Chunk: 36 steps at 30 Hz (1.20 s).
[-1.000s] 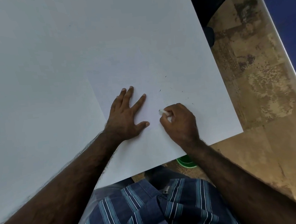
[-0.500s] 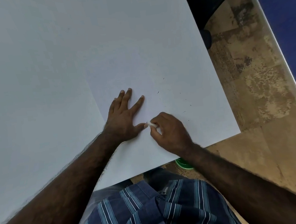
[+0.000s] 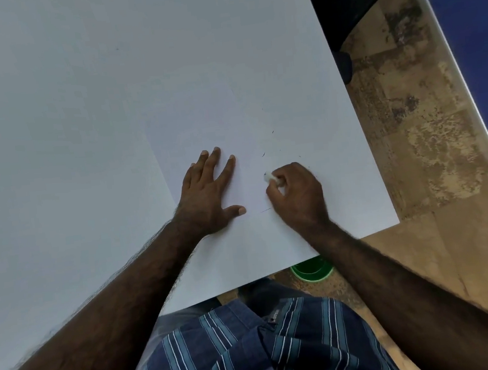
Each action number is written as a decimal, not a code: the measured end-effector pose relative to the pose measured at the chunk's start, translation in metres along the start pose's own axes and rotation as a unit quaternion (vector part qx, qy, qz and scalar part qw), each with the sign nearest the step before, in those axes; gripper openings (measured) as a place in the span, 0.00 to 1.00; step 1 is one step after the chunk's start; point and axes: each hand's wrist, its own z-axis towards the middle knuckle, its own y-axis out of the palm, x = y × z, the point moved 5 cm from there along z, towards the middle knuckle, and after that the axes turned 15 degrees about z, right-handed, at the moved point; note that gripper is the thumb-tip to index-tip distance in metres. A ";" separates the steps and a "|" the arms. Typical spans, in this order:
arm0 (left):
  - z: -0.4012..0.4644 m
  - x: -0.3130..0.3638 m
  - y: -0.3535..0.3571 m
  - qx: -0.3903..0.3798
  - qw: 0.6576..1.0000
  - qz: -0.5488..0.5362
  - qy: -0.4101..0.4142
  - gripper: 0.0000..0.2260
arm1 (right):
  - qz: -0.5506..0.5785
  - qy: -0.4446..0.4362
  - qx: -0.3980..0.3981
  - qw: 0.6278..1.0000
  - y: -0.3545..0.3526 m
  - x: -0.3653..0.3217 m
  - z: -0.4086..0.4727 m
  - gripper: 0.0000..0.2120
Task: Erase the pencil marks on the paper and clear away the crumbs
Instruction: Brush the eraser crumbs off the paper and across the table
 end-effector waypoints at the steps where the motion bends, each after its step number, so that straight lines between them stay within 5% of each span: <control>1: 0.000 0.000 0.000 0.000 1.000 -0.001 -0.002 0.51 | 0.012 -0.013 -0.034 0.999 0.006 -0.006 -0.004 0.04; 5: 0.000 -0.001 0.000 -0.005 1.000 0.002 -0.007 0.54 | 0.013 -0.098 -0.186 0.978 0.026 -0.019 -0.021 0.04; 8: 0.001 -0.001 -0.002 0.001 1.000 0.000 -0.018 0.56 | -0.010 -0.040 -0.053 0.998 0.006 0.001 0.013 0.05; 10: 0.002 -0.001 -0.004 0.007 1.000 0.001 -0.024 0.58 | 0.000 -0.015 -0.037 0.999 0.001 0.005 0.020 0.06; 15: 0.002 -0.002 -0.003 0.001 1.000 0.005 -0.029 0.59 | 0.028 -0.111 -0.257 0.960 0.030 -0.015 -0.008 0.04; 20: 0.002 -0.006 -0.002 -0.018 0.999 0.008 -0.041 0.60 | 0.001 -0.046 -0.064 0.997 0.005 0.001 0.035 0.06; 26: 0.001 -0.006 -0.003 -0.010 0.999 -0.006 -0.043 0.60 | 0.037 -0.125 -0.278 0.952 0.034 -0.018 0.003 0.05; 30: 0.001 -0.006 -0.004 -0.021 0.999 -0.002 -0.044 0.60 | 0.003 -0.082 -0.114 0.990 0.016 -0.005 0.049 0.05; 32: 0.001 -0.006 -0.004 -0.022 0.999 -0.005 -0.042 0.60 | -0.002 -0.068 -0.103 0.992 0.016 -0.006 0.054 0.03; 36: 0.001 -0.006 -0.005 -0.012 0.999 0.000 -0.044 0.60 | 0.033 -0.149 -0.293 0.944 0.043 -0.027 0.013 0.05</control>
